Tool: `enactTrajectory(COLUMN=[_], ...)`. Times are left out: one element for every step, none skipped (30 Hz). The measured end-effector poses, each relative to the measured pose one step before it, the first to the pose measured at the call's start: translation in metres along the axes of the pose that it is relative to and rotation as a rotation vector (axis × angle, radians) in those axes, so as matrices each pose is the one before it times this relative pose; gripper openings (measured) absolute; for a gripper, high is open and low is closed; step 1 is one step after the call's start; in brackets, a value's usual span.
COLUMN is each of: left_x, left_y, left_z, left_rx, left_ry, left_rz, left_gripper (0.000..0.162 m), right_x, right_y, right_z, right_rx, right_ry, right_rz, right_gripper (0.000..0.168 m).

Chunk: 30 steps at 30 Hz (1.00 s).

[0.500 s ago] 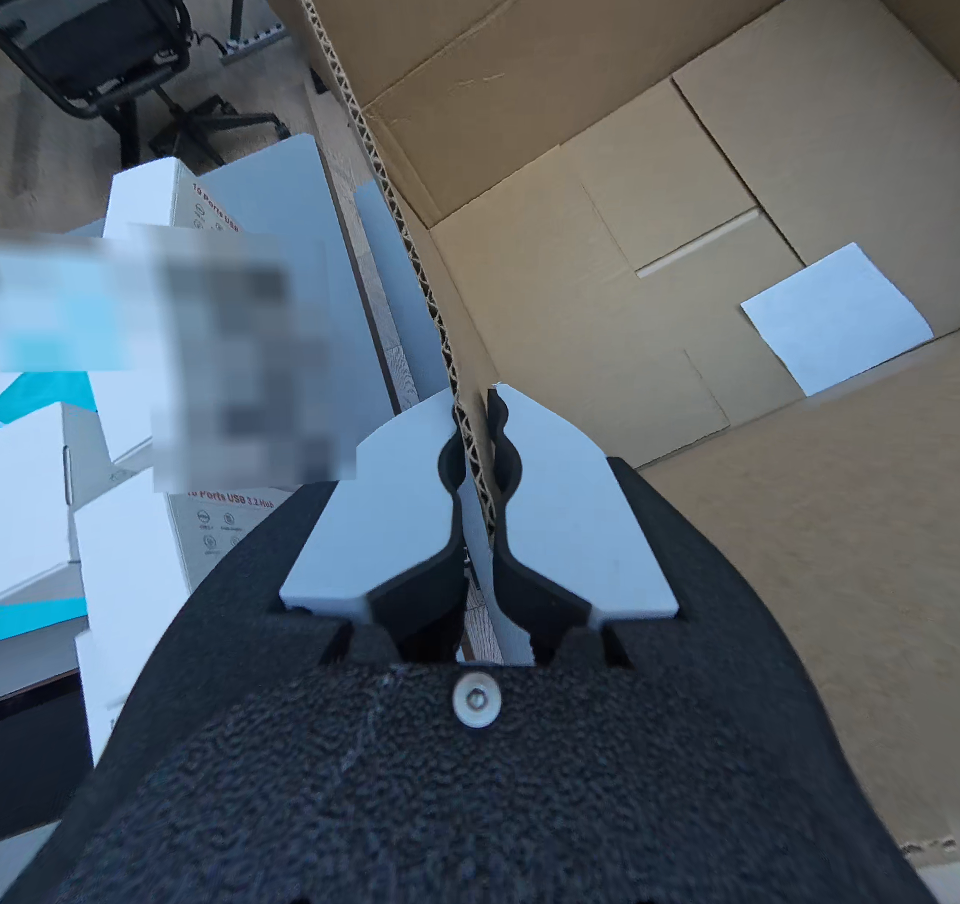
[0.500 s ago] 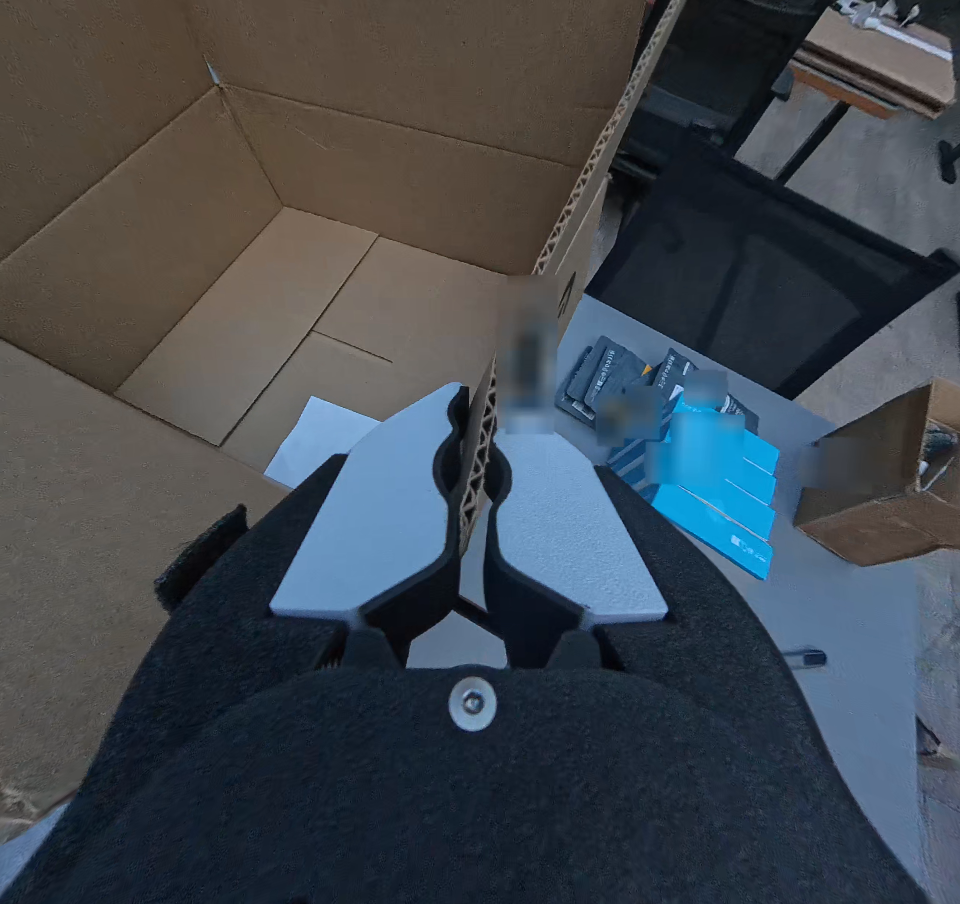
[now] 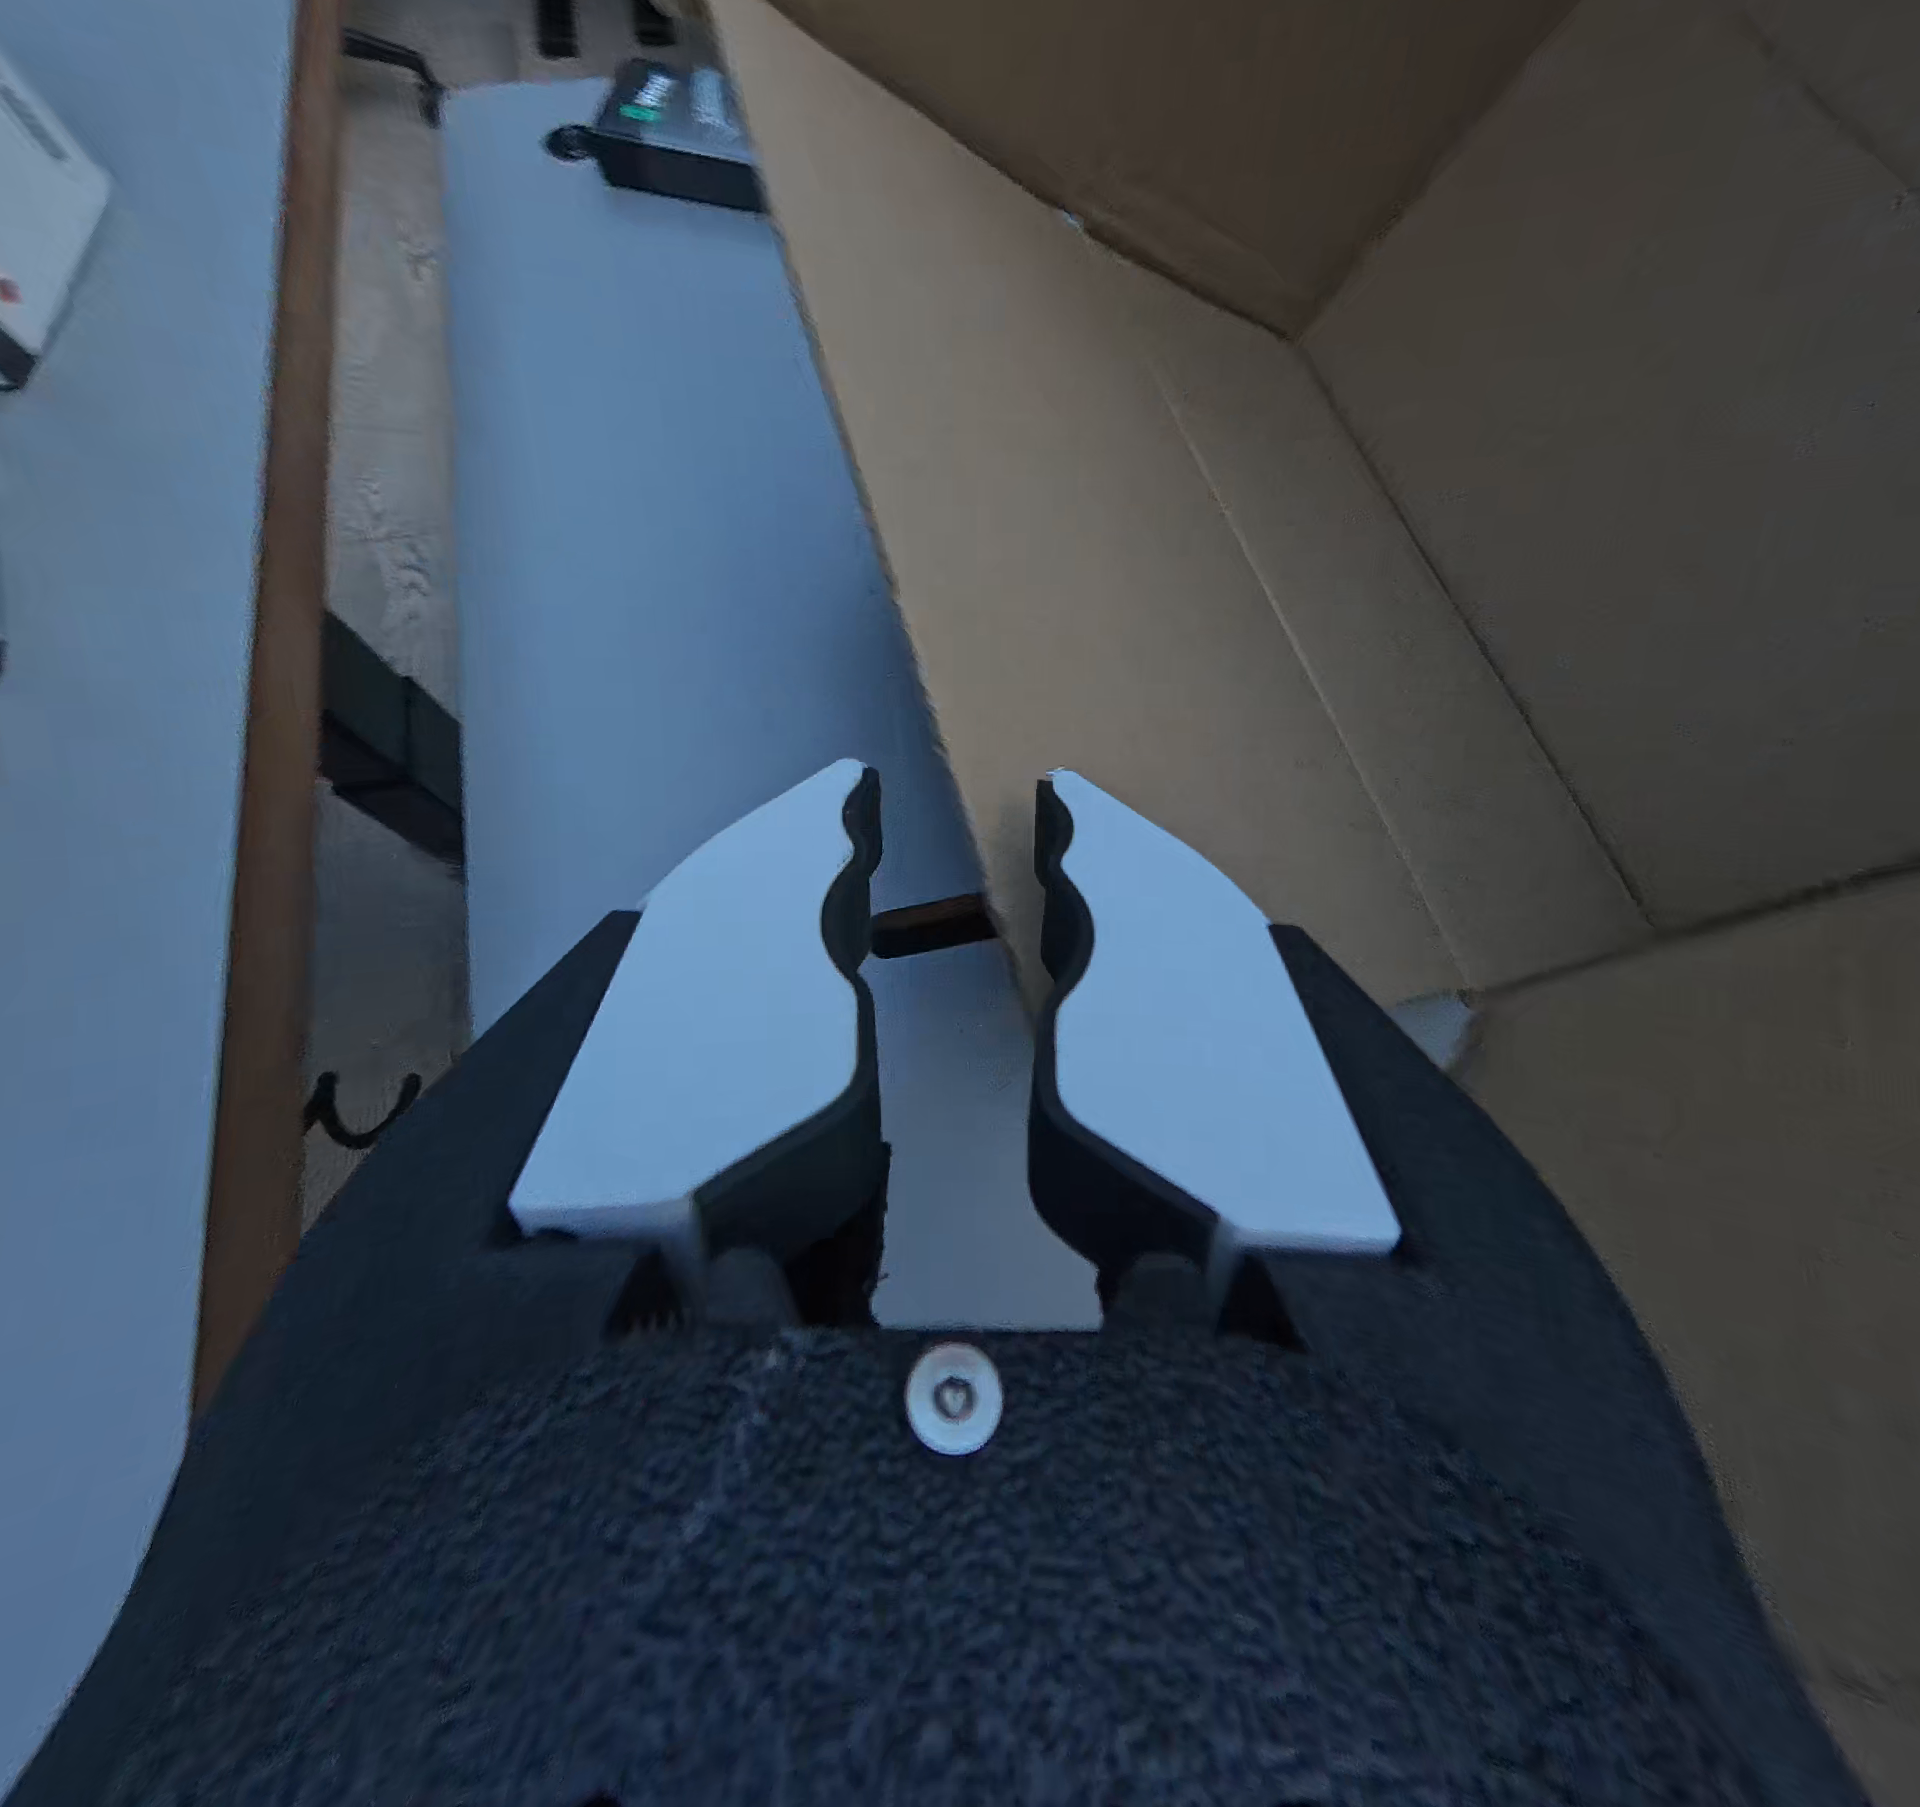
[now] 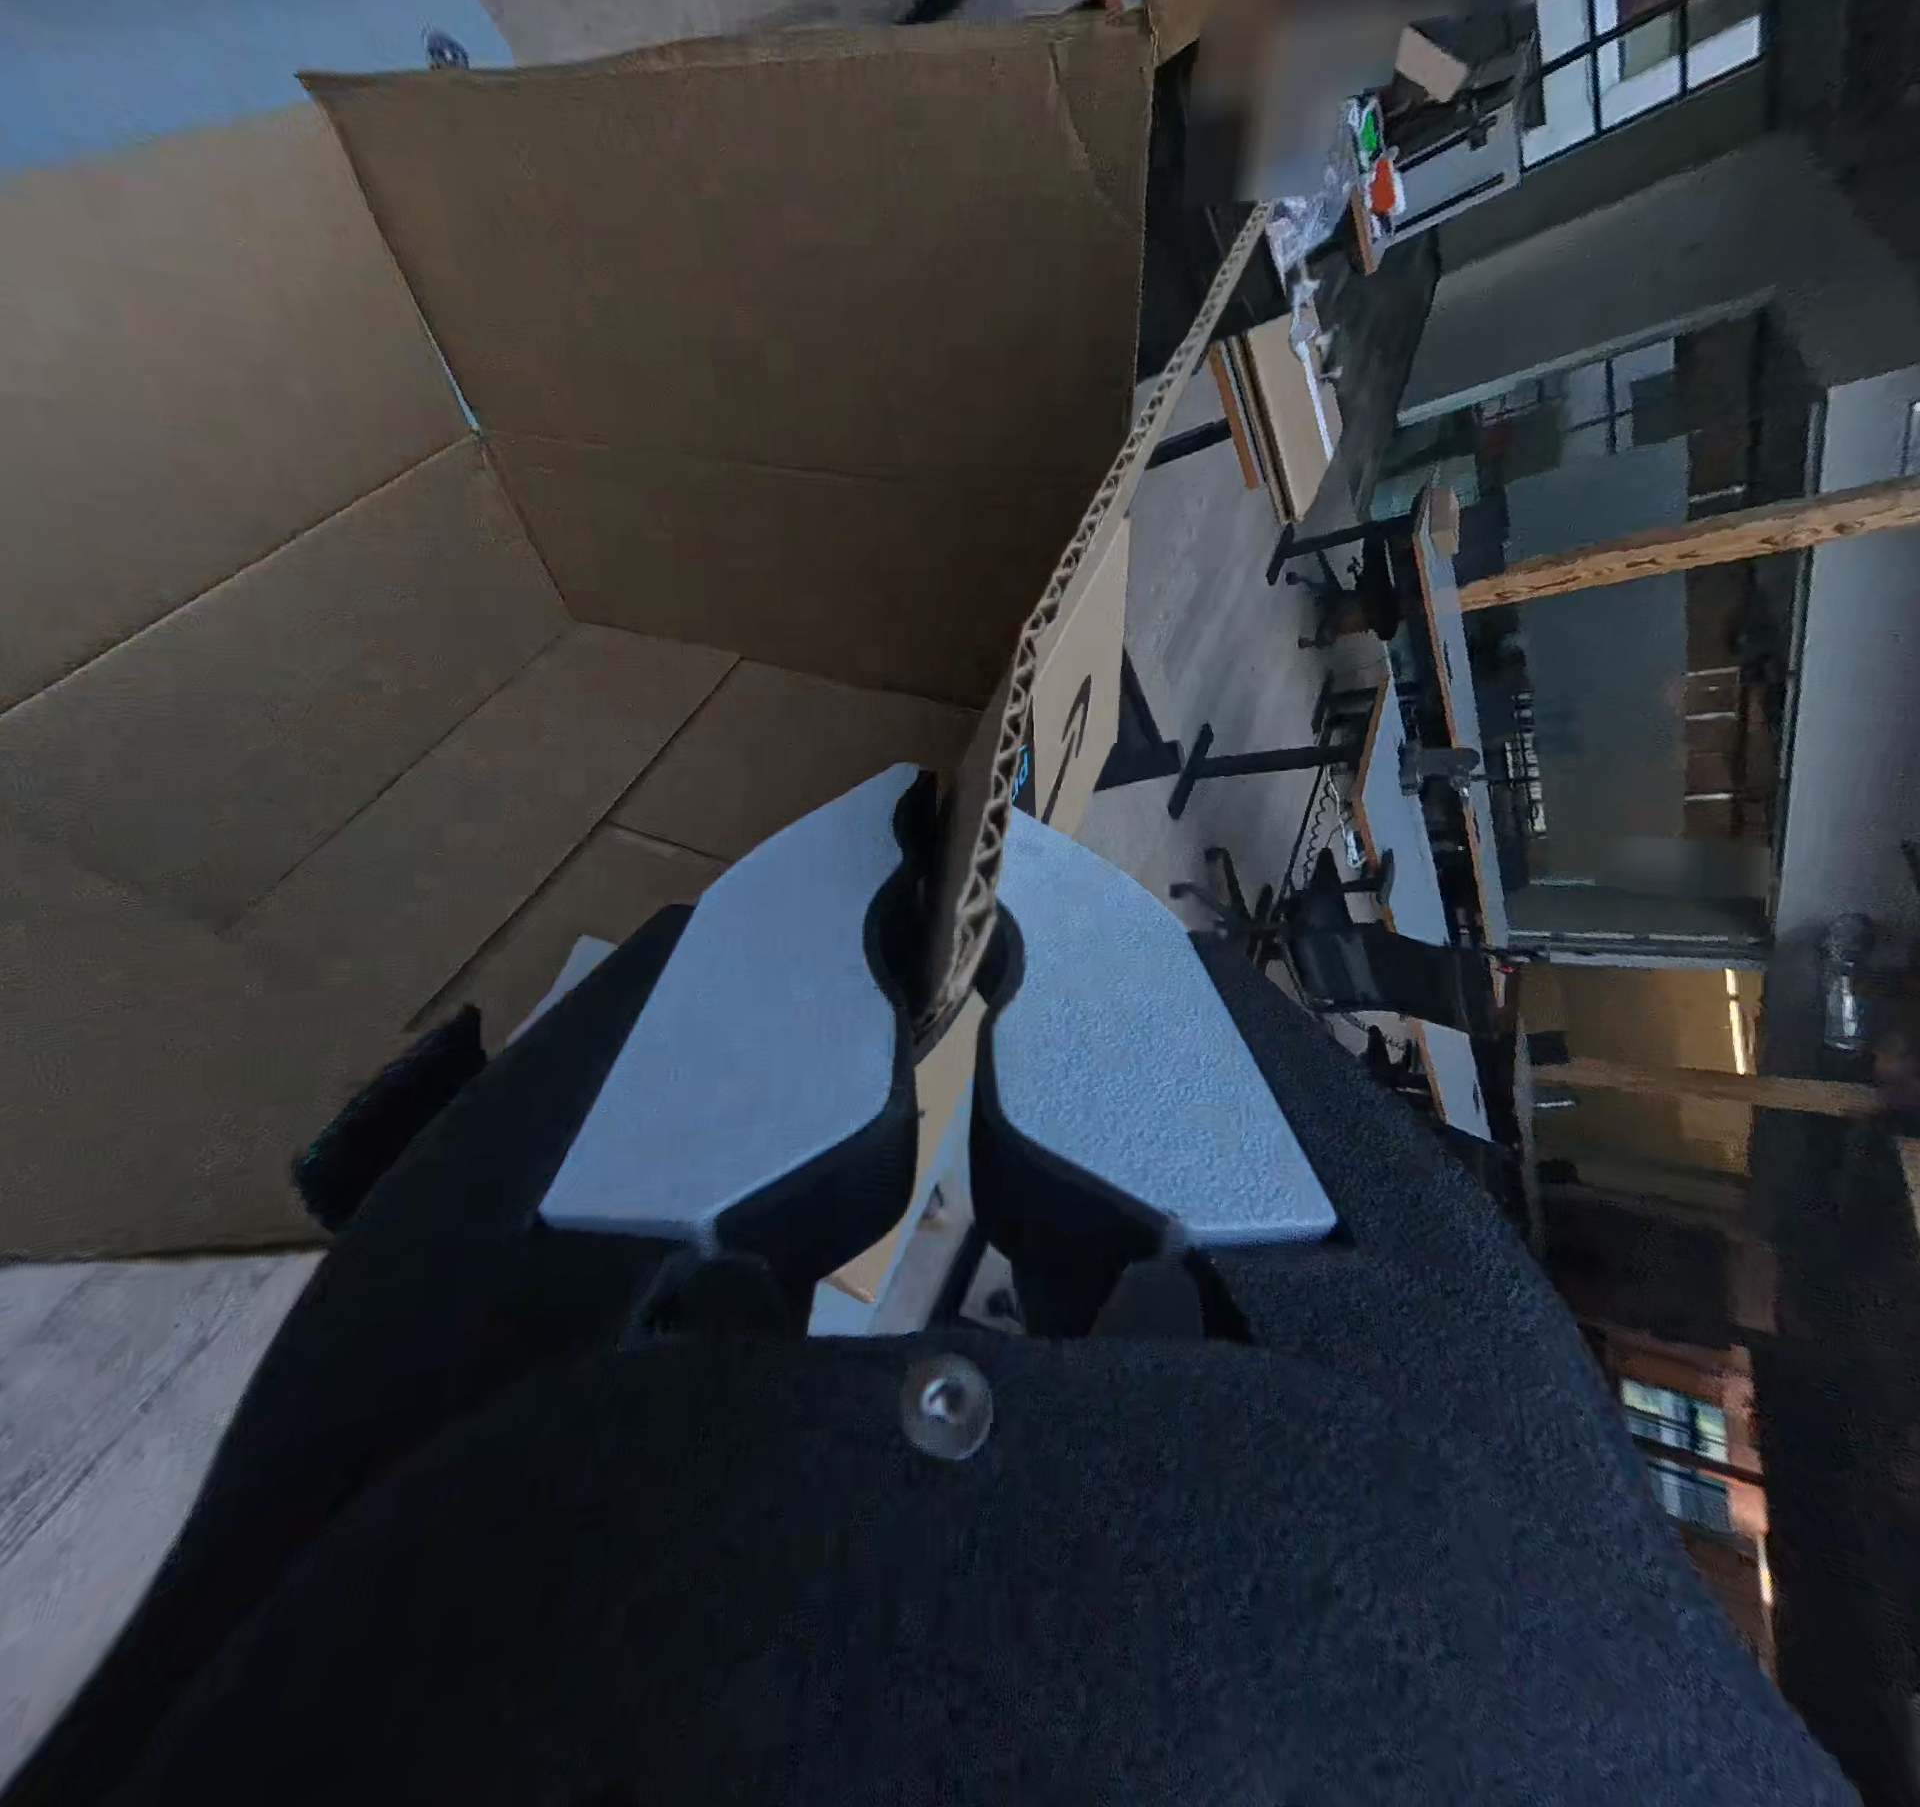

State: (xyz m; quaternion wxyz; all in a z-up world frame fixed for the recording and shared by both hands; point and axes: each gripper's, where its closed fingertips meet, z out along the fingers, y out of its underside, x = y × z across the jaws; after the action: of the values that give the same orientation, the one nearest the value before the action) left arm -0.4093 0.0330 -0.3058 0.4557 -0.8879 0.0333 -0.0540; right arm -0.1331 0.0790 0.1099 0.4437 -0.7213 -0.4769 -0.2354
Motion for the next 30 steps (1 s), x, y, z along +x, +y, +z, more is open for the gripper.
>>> enactTrajectory(left_x=[-0.01152,-0.00894,-0.00526,0.00139,0.00735,0.0133,0.02229,0.02937,0.03186,0.03188,0.02924,0.02651,0.02328,0.0214,0.01979,0.01765,0.01444,0.01141,0.00843,0.00649,0.00538,0.00517,0.00551,0.00616,0.00656,0.007,0.00439,0.00194,0.00058,-0.0007], left_y=[-0.00353,-0.00725,-0.01115,-0.0152,-0.01964,-0.02337,-0.02175,-0.01621,-0.01133,-0.00959,-0.00756,-0.00457,-0.00265,-0.00038,0.00233,0.00522,0.00716,0.00801,0.00879,0.00931,0.00793,0.007,0.00559,0.00249,-0.00064,-0.00167,-0.00054,0.00048,0.00316,0.00472], left_z=[-0.01269,-0.01869,-0.02355,-0.02826,-0.03235,-0.03322,-0.02923,-0.02299,-0.01672,-0.0114,-0.00662,-0.00274,0.00028,0.00229,0.00398,0.00563,0.00696,0.00789,0.00877,0.00962,0.01057,0.01157,0.01256,0.01324,0.01402,0.01474,0.01459,0.01423,0.01372,0.01282], left_rx=[0.0368,0.0472,0.0569,0.0658,0.0845,0.1042,0.0877,0.0501,0.0269,0.028,0.0269,0.0128,0.0122,0.0088,0.0015,-0.0067,-0.0142,-0.0154,-0.0164,-0.0213,-0.0109,-0.0088,-0.0101,0.0023,0.0153,0.0159,0.0038,0.001,-0.0151,-0.0254], left_ry=[-0.0289,-0.0092,0.0052,0.0202,0.0187,0.0125,0.0296,0.04,0.0342,0.0292,0.0222,0.0239,0.0224,0.0294,0.0364,0.0343,0.023,0.0132,0.0035,-0.008,-0.0199,-0.0264,-0.0271,-0.0252,-0.023,-0.019,-0.0334,-0.0418,-0.0387,-0.0319], left_rz=[-0.0352,-0.0522,-0.0621,-0.0554,-0.0423,-0.0232,0.0061,0.0266,0.0399,0.035,0.024,0.0114,-0.0086,-0.0204,-0.0233,-0.0199,-0.0163,-0.0153,-0.0116,-0.0064,0.0008,0.0153,0.0171,0.008,-0.0041,-0.0011,0.0182,0.0275,0.0174,0.0046], left_gripper=[0.028,0.028,0.03,0.032,0.034,0.034,0.033,0.033,0.034,0.039,0.043,0.046,0.05,0.052,0.05,0.048,0.045,0.045,0.044,0.044,0.044,0.044,0.045,0.047,0.048,0.05,0.054,0.057,0.062,0.069], right_x=[-0.01535,-0.01611,-0.01115,-0.00879,-0.01199,-0.01575,-0.01645,-0.01483,-0.01272,-0.01227,-0.0095,-0.00627,-0.00189,0.00418,0.0109,0.02079,0.03061,0.03576,0.03465,0.03092,0.02895,0.02821,0.03016,0.02812,0.01804,0.01277,0.01523,0.01918,0.02347,0.02376], right_y=[-0.01131,-0.01235,-0.01018,-0.00915,-0.01123,-0.01279,-0.01236,-0.01122,-0.01031,-0.0079,-0.00681,-0.0105,-0.01268,-0.01099,-0.00777,-0.00499,-0.00218,0.00495,0.01628,0.02497,0.02864,0.02701,0.02607,0.0284,0.02376,0.01674,0.01266,0.00805,0.00339,0.00039], right_z=[0.01112,0.01029,0.00678,0.00202,-0.00124,-0.00276,-0.00354,-0.00366,-0.00285,-0.0017,-0.00251,-0.00626,-0.01167,-0.01728,-0.02188,-0.02415,-0.02202,-0.01544,-0.00692,0.0011,0.00742,0.01231,0.01552,0.01868,0.02069,0.01941,0.01594,0.01209,0.00901,0.00763], right_rx=[-0.0474,-0.0227,-0.0197,-0.0081,0.021,0.0359,0.0332,0.0308,0.0316,0.0251,0.033,0.0742,0.1072,0.1151,0.1103,0.1028,0.096,0.0639,0.0117,-0.0194,-0.0255,-0.0055,0.0088,-0.0188,-0.0093,0.0181,0.0165,0.017,0.0256,0.0248], right_ry=[-0.0159,-0.025,0.0092,0.0154,-0.0301,-0.0685,-0.0705,-0.0501,-0.0328,-0.0331,-0.0244,-0.0244,-0.0318,-0.0308,-0.0265,-0.0014,0.0263,0.0216,-0.0125,-0.044,-0.0572,-0.0586,-0.0351,-0.034,-0.0869,-0.1181,-0.1062,-0.0732,-0.0224,0.0055], right_rz=[-0.0477,-0.0298,-0.0323,-0.0261,0.0022,0.0165,0.0076,-0.0125,-0.0186,-0.0174,-0.023,-0.0164,0.013,0.0213,0.0166,0.008,-0.0121,-0.0192,-0.0083,0.0115,0.0351,0.0338,0.0428,0.0667,0.0705,0.0905,0.1114,0.0924,0.0591,0.0359], right_gripper=[0.003,0.004,0.005,0.008,0.013,0.022,0.028,0.033,0.056,0.082,0.101,0.105,0.104,0.1,0.092,0.085,0.079,0.073,0.075,0.083,0.085,0.084,0.082,0.084,0.086,0.09,0.095,0.098,0.102,0.104])
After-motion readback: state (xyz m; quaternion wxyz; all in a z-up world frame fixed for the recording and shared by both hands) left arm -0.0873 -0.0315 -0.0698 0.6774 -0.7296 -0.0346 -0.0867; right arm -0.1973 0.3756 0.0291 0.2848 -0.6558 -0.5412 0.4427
